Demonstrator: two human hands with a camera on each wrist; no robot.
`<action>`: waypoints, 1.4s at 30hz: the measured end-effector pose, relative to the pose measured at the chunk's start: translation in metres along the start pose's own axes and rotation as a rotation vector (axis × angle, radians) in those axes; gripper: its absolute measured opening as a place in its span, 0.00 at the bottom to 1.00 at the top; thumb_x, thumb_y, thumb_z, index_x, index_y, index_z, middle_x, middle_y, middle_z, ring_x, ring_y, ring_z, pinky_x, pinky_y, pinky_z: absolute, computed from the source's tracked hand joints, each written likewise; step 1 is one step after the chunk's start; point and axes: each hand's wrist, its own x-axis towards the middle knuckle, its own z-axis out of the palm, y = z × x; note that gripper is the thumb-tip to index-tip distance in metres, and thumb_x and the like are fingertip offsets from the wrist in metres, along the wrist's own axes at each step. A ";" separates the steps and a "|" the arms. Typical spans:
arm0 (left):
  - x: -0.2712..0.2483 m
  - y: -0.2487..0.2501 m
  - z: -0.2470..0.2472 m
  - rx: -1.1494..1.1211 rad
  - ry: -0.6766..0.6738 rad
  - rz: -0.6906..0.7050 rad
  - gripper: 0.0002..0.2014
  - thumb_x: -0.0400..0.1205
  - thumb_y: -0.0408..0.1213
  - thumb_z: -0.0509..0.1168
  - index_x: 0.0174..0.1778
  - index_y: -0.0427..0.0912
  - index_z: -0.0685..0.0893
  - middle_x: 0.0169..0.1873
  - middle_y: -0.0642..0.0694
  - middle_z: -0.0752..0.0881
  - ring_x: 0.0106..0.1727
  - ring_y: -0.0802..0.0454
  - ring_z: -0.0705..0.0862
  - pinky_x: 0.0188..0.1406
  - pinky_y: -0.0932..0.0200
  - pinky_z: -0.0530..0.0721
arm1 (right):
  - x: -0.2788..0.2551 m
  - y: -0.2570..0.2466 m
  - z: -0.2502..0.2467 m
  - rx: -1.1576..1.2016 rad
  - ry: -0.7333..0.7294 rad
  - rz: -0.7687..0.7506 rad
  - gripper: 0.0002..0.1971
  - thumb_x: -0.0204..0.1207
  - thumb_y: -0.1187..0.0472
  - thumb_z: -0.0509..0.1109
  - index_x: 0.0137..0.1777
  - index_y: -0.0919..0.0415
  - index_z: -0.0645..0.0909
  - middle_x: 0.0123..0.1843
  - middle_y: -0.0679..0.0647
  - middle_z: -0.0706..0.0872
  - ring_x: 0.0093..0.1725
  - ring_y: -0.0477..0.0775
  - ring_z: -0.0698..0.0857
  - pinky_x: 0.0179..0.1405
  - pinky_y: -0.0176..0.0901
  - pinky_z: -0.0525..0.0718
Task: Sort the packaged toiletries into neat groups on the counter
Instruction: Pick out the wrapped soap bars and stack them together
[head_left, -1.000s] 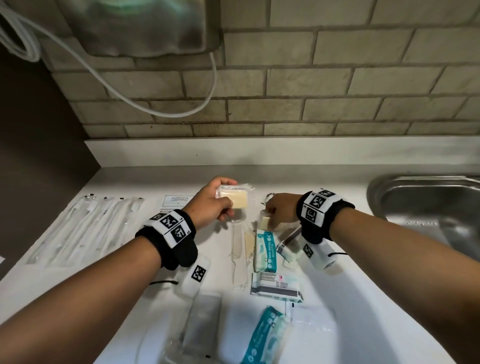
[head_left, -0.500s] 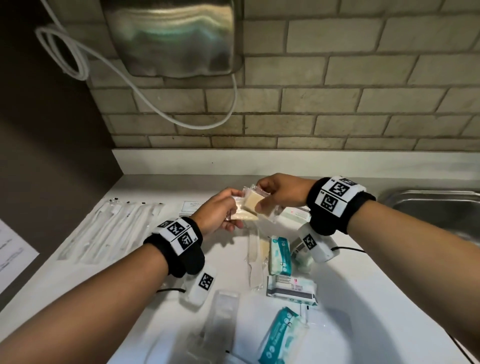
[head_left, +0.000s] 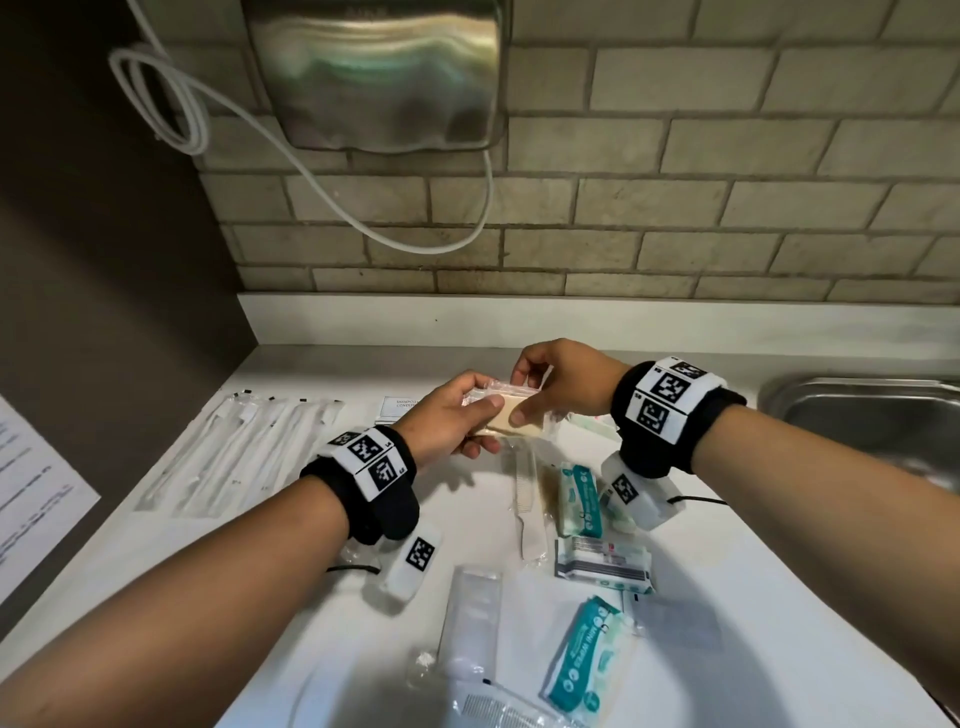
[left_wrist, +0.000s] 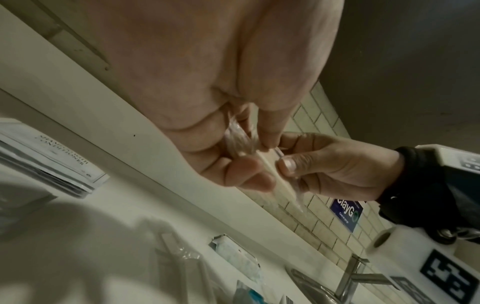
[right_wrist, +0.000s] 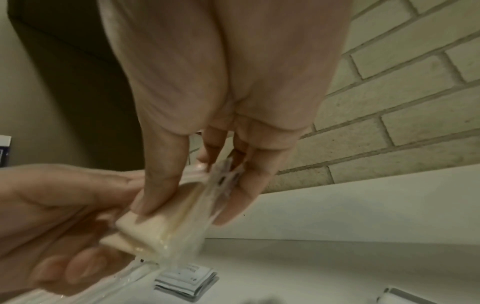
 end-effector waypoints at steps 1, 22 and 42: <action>0.000 0.001 0.000 -0.008 -0.005 -0.007 0.05 0.87 0.35 0.59 0.58 0.45 0.75 0.38 0.43 0.85 0.28 0.53 0.85 0.21 0.65 0.75 | 0.000 -0.001 0.001 -0.008 0.018 -0.003 0.19 0.60 0.60 0.86 0.47 0.56 0.81 0.44 0.52 0.83 0.30 0.49 0.82 0.28 0.38 0.83; -0.002 0.003 -0.015 0.007 0.038 0.000 0.19 0.85 0.28 0.57 0.70 0.47 0.65 0.53 0.38 0.80 0.34 0.47 0.84 0.28 0.60 0.77 | -0.001 -0.011 0.020 -0.147 -0.051 -0.010 0.37 0.64 0.52 0.83 0.69 0.55 0.67 0.58 0.54 0.82 0.45 0.49 0.82 0.44 0.41 0.82; 0.001 0.003 -0.033 -0.041 0.154 0.002 0.16 0.75 0.27 0.73 0.59 0.31 0.85 0.49 0.36 0.90 0.39 0.51 0.91 0.40 0.61 0.91 | 0.004 0.006 0.012 0.089 -0.063 0.123 0.23 0.70 0.62 0.80 0.57 0.63 0.71 0.37 0.55 0.83 0.29 0.49 0.84 0.28 0.37 0.85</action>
